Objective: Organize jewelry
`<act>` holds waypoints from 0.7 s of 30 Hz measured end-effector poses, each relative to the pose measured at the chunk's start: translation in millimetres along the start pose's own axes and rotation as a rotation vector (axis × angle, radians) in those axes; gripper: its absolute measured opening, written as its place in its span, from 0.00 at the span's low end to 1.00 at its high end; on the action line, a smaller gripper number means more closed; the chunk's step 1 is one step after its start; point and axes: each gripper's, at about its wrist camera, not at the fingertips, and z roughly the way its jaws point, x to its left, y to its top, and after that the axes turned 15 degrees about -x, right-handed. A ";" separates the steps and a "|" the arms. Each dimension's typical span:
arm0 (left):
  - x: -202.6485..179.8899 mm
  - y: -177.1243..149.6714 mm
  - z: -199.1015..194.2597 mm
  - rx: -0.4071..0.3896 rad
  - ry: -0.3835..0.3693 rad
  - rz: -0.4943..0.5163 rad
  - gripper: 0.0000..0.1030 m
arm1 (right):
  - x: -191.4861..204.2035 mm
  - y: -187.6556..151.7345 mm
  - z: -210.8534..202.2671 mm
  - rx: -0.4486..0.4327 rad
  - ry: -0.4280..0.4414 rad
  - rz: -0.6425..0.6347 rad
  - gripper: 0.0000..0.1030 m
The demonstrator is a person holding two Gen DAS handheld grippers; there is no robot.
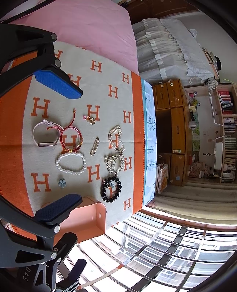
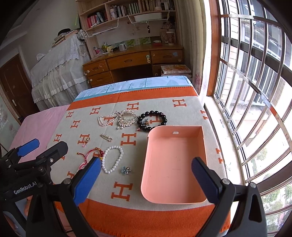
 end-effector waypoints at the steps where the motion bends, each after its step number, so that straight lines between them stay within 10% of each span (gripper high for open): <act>1: -0.6 -0.7 0.0 0.001 -0.001 0.002 0.99 | -0.3 0.7 -0.4 0.001 0.001 0.002 0.97; 21: -2.4 -5.4 0.2 0.005 0.003 0.005 0.99 | -2.7 -4.6 0.1 0.000 0.000 0.017 0.97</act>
